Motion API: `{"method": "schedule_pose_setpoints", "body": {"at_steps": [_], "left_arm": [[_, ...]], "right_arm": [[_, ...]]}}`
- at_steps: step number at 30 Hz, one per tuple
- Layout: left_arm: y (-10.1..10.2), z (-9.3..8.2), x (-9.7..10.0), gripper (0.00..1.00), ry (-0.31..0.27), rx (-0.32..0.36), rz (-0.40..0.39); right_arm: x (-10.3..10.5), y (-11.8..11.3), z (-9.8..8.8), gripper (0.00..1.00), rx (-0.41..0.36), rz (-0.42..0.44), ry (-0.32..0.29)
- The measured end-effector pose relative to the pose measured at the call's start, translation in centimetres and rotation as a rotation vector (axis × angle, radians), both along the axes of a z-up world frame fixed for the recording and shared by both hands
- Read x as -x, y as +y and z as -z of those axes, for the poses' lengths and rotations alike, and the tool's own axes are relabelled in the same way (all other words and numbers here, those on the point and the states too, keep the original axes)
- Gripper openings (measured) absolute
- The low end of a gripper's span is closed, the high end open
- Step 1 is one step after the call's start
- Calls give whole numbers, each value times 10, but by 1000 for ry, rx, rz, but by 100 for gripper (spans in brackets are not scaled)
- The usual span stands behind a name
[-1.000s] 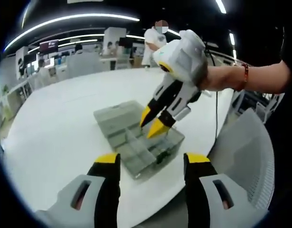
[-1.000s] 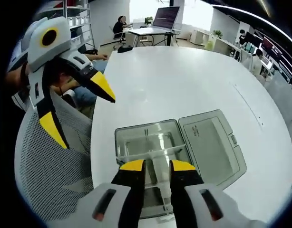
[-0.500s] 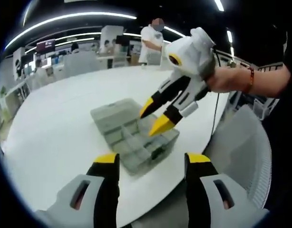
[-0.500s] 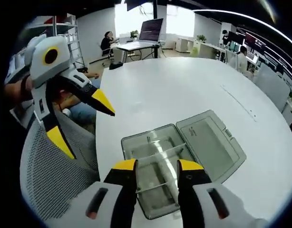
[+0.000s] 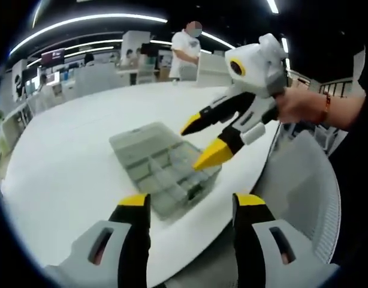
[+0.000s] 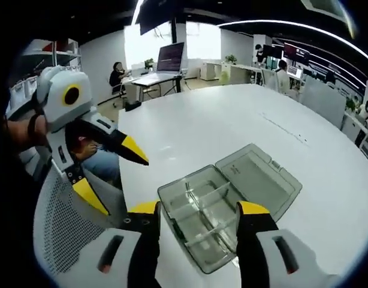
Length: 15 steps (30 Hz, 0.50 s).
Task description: Insert the divider into the dual guide fixture by aligning both edges with the guide slots and pushing it downward to the bottom, including one-sided entry, uneven engagement, binding, and posture correction.
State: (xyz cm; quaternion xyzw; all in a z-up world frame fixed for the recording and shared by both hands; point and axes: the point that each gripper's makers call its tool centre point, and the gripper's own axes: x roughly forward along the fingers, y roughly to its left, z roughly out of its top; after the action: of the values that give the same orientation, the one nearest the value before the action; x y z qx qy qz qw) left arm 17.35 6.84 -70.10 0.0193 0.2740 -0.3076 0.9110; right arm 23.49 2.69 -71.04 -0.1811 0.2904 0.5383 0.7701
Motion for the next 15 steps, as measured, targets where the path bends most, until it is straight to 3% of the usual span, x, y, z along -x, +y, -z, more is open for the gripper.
{"method": "schedule_pose_setpoints", "body": {"at_steps": [3, 8, 15], "left_arm": [[4, 0, -2, 54, 6, -5, 1], [12, 0, -3, 56, 10, -8, -6], [19, 5, -1, 60, 17, -6, -43]], "right_arm": [[-1, 0, -1, 50, -7, 7, -14], [-6, -8, -5, 64, -8, 41, -46], [-4, -19, -2, 74, -31, 72, -61]]}}
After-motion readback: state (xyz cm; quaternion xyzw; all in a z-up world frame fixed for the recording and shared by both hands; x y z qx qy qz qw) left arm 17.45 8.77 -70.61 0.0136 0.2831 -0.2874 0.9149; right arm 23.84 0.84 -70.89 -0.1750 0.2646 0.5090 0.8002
